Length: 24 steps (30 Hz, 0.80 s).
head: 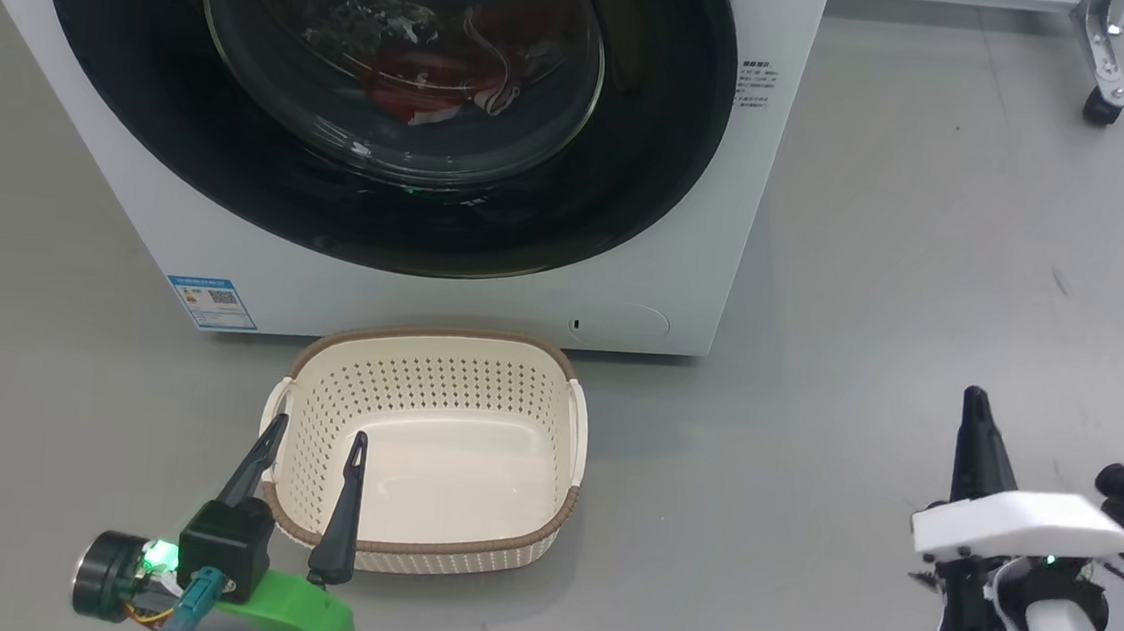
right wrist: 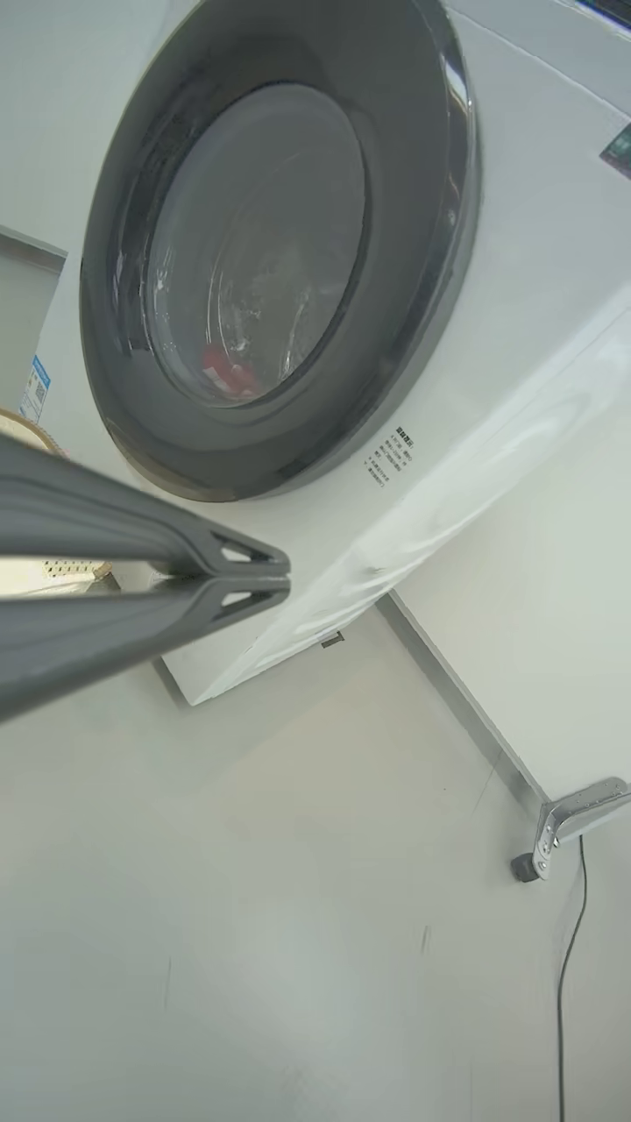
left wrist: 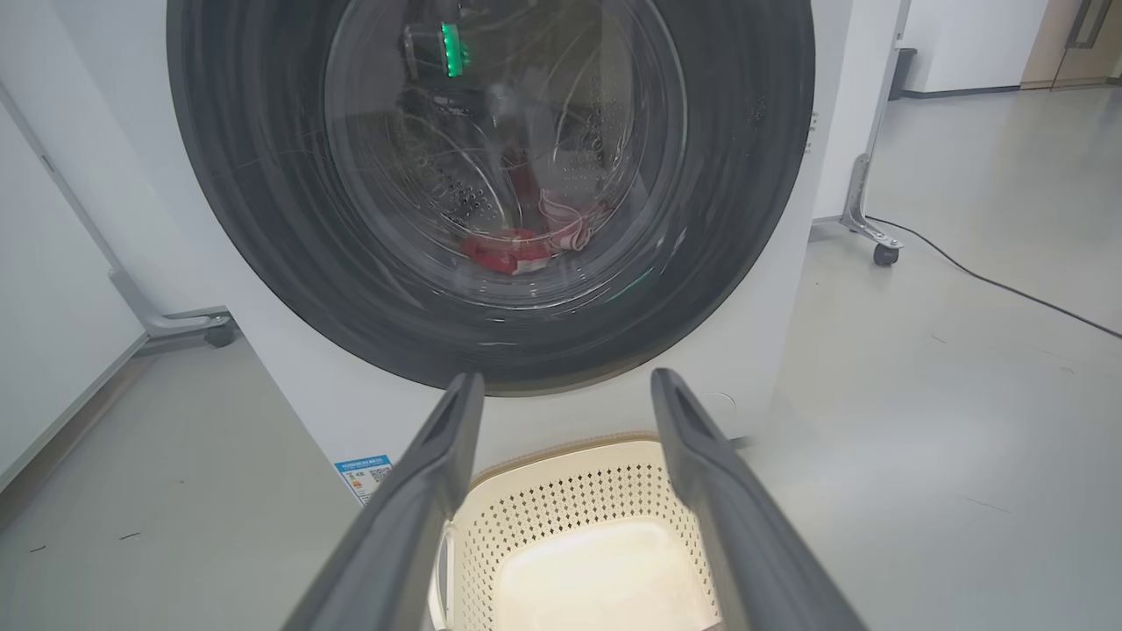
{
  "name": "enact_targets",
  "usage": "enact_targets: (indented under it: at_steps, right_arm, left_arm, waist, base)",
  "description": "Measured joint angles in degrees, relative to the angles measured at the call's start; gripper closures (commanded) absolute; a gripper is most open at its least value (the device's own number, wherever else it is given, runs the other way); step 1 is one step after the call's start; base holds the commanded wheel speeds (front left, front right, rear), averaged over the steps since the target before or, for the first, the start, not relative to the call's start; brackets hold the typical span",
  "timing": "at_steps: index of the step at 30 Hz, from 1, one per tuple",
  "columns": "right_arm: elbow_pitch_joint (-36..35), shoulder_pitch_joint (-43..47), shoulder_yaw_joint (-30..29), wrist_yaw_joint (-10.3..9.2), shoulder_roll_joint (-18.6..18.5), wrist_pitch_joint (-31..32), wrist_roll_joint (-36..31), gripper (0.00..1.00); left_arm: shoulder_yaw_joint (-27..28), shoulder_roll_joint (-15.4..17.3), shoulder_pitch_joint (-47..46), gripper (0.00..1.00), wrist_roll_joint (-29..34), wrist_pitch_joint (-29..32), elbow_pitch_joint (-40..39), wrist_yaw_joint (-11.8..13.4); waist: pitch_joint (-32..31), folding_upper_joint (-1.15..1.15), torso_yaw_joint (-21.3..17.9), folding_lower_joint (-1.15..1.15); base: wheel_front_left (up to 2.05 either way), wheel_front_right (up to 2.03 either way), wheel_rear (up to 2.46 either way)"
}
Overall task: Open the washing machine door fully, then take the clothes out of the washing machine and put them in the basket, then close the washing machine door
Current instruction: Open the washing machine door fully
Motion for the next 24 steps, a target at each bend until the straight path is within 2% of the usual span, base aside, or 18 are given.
enact_targets:
  at_steps: [4,11,16,24]
  right_arm:
    - [-0.4,-3.2,-3.7,0.96,0.3,2.4,7.8,1.00]
    - [-0.7,-10.3,-7.9,0.96,0.5,8.0,19.6,1.00]
    - [-0.7,-15.6,-9.8,0.85,0.4,12.3,25.7,1.00]
    - [-1.0,-24.5,-12.2,-1.31,0.1,18.0,32.4,1.00]
  left_arm:
    - [-0.2,-0.1,-1.2,0.00,0.2,0.0,-0.8,0.0]
    - [-0.4,-0.2,-3.3,0.00,0.6,0.0,-2.1,0.0]
    - [-0.9,-0.4,-4.8,0.00,1.1,0.0,-3.1,0.0]
    - [-2.1,-1.3,-7.8,0.00,1.2,0.0,-3.7,-0.1]
  waist:
    - [1.8,0.00,0.6,0.00]
    - [5.2,0.00,1.7,0.00]
    - [7.9,0.00,2.5,0.00]
    - [12.4,0.00,3.8,0.00]
  base:
    - [0.00,0.00,0.00]
    - [0.00,0.00,0.00]
    - [0.00,0.00,0.00]
    - [0.00,0.00,0.00]
